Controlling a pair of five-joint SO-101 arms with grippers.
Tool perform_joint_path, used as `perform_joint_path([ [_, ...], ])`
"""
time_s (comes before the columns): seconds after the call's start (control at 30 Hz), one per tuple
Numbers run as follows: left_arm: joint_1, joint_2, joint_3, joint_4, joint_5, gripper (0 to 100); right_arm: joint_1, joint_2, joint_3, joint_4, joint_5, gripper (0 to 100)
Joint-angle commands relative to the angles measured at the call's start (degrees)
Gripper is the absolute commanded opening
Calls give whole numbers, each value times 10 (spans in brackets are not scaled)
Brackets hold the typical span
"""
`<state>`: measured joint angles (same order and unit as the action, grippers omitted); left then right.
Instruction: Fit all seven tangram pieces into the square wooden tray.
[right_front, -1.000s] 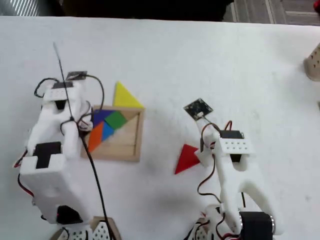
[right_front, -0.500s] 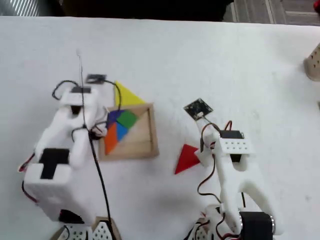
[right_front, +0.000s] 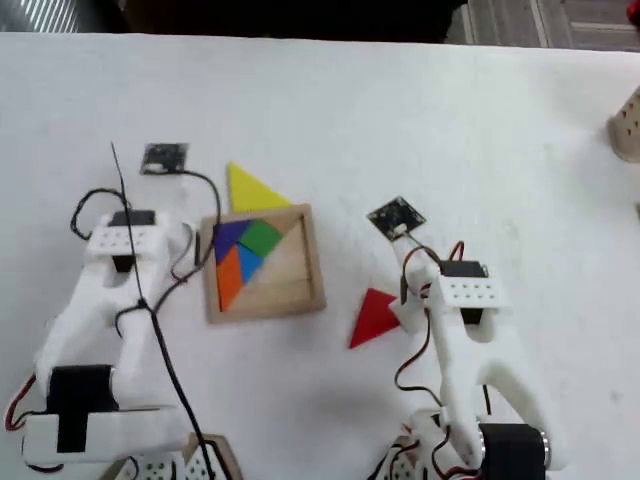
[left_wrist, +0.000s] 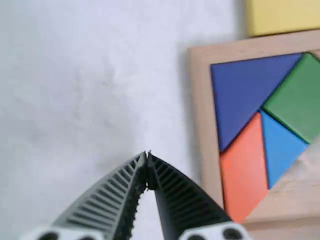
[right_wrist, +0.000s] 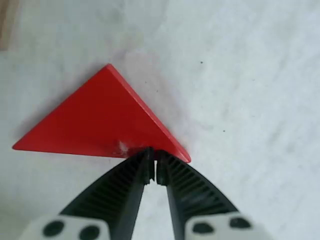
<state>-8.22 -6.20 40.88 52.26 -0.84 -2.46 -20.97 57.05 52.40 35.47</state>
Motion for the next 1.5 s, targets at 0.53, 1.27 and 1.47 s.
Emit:
perform_joint_path([
  [0.53, -83, 118, -139, 28, 40, 172, -73, -15, -121, 181, 66, 139],
  [1.27, -82, 120, -136, 21, 39, 268, -216, -8, -40, 83, 422, 313],
  [1.47, -82, 120, -136, 21, 39, 268, -215, -8, -36, 66, 436, 313],
])
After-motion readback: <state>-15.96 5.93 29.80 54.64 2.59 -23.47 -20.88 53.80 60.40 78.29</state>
